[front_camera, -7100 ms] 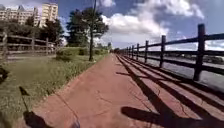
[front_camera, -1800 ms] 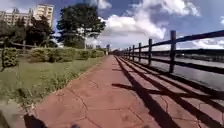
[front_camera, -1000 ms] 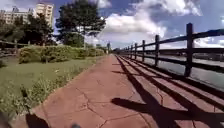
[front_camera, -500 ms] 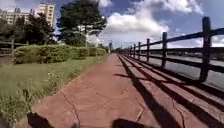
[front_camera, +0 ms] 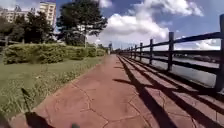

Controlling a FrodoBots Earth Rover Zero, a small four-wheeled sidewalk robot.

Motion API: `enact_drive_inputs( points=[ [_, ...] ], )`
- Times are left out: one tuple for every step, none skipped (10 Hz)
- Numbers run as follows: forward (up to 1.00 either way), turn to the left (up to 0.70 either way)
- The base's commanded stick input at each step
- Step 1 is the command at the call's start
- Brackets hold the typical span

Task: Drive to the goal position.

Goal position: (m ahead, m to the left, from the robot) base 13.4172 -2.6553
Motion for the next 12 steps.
enact_drive_inputs(
  points=[
    [0.85,0.0],
    [0.85,0.0],
    [0.85,0.0],
    [0.85,0.0],
    [0.85,0.0],
    [0.85,0.0],
    [0.85,0.0],
    [0.85,0.0],
    [0.85,0.0],
    [0.85,0.0],
    [0.85,0.0],
    [0.85,0.0]
  ],
)
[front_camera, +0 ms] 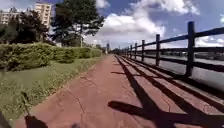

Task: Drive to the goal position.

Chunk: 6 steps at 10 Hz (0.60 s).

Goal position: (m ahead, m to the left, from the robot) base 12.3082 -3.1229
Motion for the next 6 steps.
enact_drive_inputs(
  points=[
    [0.85,0.0],
    [0.85,0.0],
    [0.85,0.0],
    [0.85,0.0],
    [0.85,0.0],
    [0.85,0.0]
  ],
)
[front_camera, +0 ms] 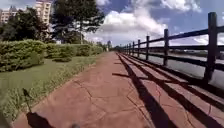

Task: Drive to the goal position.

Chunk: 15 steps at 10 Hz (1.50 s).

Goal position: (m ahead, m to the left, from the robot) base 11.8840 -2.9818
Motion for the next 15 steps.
enact_drive_inputs(
  points=[
    [0.85,0.0],
    [0.85,0.0],
    [0.85,0.0],
    [0.85,0.0],
    [0.85,0.0],
    [0.85,0.0],
    [0.85,0.0],
    [0.85,0.0],
    [0.85,0.0],
    [0.85,0.0],
    [0.85,0.0],
    [0.85,0.0],
    [0.85,0.0],
    [0.85,0.0],
    [0.85,0.0]
  ],
)
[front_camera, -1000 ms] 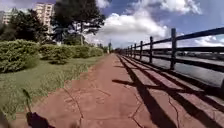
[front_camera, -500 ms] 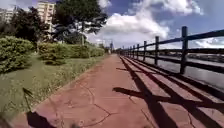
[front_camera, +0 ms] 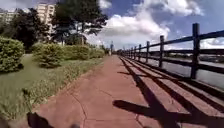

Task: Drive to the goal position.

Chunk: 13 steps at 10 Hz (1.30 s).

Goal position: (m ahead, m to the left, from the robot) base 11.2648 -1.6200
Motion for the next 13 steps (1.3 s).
enact_drive_inputs(
  points=[
    [0.85,0.0],
    [0.85,0.0],
    [0.85,0.0],
    [0.85,0.0],
    [0.85,0.0],
    [0.85,0.0],
    [0.85,0.0],
    [0.85,0.0],
    [0.85,0.0],
    [0.85,0.0],
    [0.85,0.0],
    [0.85,-0.34],
    [0.85,-0.32]
  ],
)
